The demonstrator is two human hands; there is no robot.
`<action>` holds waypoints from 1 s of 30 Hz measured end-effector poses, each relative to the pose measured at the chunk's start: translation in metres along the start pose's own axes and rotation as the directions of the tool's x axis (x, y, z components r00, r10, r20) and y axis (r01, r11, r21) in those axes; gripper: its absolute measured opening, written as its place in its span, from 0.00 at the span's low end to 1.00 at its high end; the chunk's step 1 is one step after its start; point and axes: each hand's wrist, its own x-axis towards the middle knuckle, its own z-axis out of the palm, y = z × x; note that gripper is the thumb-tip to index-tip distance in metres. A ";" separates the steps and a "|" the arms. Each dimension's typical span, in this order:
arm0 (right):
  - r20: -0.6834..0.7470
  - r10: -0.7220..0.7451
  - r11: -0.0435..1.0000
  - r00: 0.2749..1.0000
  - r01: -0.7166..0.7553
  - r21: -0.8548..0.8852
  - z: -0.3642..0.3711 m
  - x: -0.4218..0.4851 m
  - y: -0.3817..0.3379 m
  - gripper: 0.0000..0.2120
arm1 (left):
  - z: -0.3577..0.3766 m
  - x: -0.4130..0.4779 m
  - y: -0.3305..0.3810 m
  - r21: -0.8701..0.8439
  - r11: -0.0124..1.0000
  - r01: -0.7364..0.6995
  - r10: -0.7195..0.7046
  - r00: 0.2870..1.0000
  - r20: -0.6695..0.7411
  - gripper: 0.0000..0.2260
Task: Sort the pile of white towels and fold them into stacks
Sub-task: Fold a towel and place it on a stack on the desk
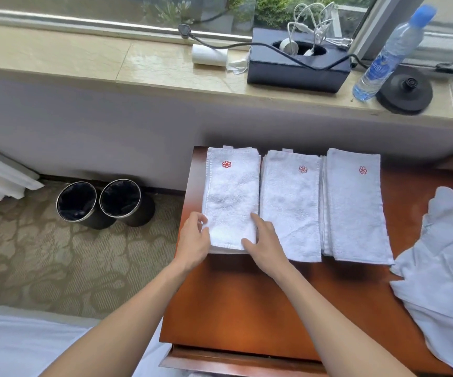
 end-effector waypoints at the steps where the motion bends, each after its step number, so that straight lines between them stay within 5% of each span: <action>1: 0.000 -0.009 1.000 1.000 0.009 -0.007 0.000 0.000 0.002 0.32 | 0.000 0.002 0.000 0.000 1.000 0.007 -0.007 1.000 -0.011 0.09; 6: -0.061 -0.007 0.998 0.998 0.003 -0.066 -0.008 0.004 0.006 0.27 | 0.004 -0.001 0.005 0.112 0.992 -0.057 0.040 0.988 0.150 0.11; 15: -0.096 -0.101 0.986 0.990 0.087 -0.141 -0.006 -0.038 0.014 0.19 | -0.007 -0.052 0.002 0.415 0.874 -0.252 0.195 0.965 0.176 0.19; 20: -0.094 -0.143 0.983 0.985 0.130 -0.129 -0.011 -0.087 0.027 0.17 | -0.004 -0.095 0.008 0.434 0.883 -0.179 0.147 0.983 0.108 0.24; 30: -0.192 -0.195 0.966 0.962 0.155 -0.208 -0.094 -0.175 0.109 0.18 | 0.093 -0.186 0.070 0.462 0.822 -0.334 0.297 0.943 0.152 0.25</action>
